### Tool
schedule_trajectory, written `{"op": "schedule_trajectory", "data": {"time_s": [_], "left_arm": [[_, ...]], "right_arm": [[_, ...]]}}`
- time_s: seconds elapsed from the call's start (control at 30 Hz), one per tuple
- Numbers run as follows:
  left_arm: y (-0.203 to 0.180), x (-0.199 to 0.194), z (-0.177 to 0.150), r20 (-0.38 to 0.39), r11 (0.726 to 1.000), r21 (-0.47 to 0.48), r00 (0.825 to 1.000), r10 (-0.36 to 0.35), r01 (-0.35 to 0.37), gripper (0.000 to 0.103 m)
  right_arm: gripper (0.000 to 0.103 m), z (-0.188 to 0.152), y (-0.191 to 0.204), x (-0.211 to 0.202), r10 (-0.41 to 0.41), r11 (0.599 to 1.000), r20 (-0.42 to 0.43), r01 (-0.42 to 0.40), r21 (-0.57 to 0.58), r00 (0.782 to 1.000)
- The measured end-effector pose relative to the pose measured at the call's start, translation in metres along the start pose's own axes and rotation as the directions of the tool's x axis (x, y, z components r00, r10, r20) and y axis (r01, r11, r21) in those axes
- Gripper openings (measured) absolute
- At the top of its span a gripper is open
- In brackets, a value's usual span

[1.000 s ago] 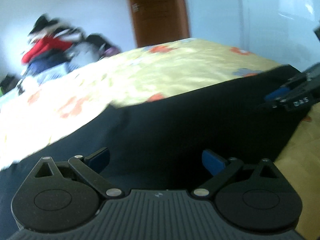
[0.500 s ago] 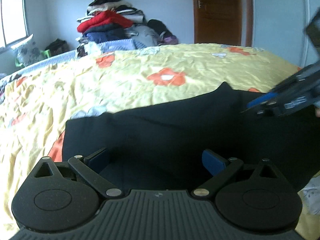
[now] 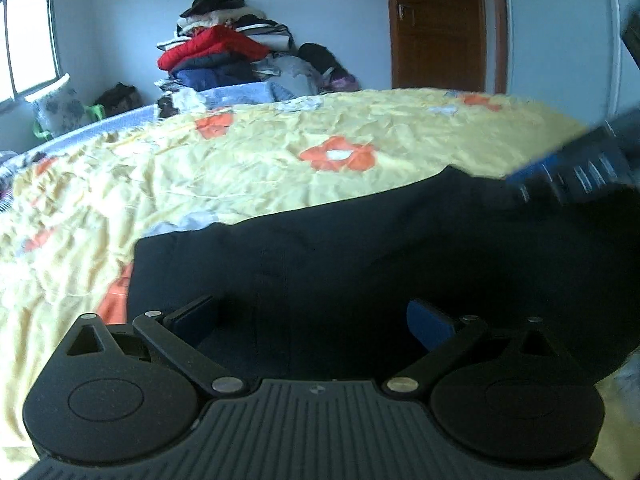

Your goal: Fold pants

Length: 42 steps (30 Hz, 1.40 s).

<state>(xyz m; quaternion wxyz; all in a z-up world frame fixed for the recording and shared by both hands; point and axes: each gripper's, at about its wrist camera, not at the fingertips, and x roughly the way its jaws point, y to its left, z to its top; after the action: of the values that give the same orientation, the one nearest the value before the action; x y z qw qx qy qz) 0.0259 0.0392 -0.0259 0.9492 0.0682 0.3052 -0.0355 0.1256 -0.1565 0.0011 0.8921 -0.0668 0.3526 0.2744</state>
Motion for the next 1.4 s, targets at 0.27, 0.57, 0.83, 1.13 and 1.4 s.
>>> {"op": "schedule_trajectory", "data": {"time_s": [0.27,0.57,0.83,1.13,1.4], "left_arm": [[-0.010,0.008,-0.007,-0.007,1.000,0.029,1.000,0.006,-0.005,0.103],[-0.029,-0.007,0.007,0.047,0.998,-0.012,0.997,-0.062,0.063,0.102],[-0.054,0.006,0.000,0.014,0.997,0.011,0.997,-0.074,0.074,0.102],[-0.060,0.009,-0.007,0.028,0.995,0.009,0.994,-0.103,0.103,0.103],[-0.061,0.011,-0.008,0.014,0.994,0.007,0.994,-0.113,0.113,0.103]], "right_arm": [[0.064,-0.023,-0.006,0.021,-0.064,0.998,-0.030,0.065,0.016,0.997],[0.072,-0.037,0.001,-0.014,-0.044,0.999,0.019,0.043,0.014,0.999],[0.078,-0.044,-0.013,0.001,-0.061,0.994,0.009,0.060,0.092,0.998],[0.092,-0.067,-0.027,-0.018,-0.090,0.985,0.023,0.086,0.153,0.996],[0.092,-0.097,-0.056,-0.072,-0.229,0.923,0.127,0.174,0.343,0.965]]}}
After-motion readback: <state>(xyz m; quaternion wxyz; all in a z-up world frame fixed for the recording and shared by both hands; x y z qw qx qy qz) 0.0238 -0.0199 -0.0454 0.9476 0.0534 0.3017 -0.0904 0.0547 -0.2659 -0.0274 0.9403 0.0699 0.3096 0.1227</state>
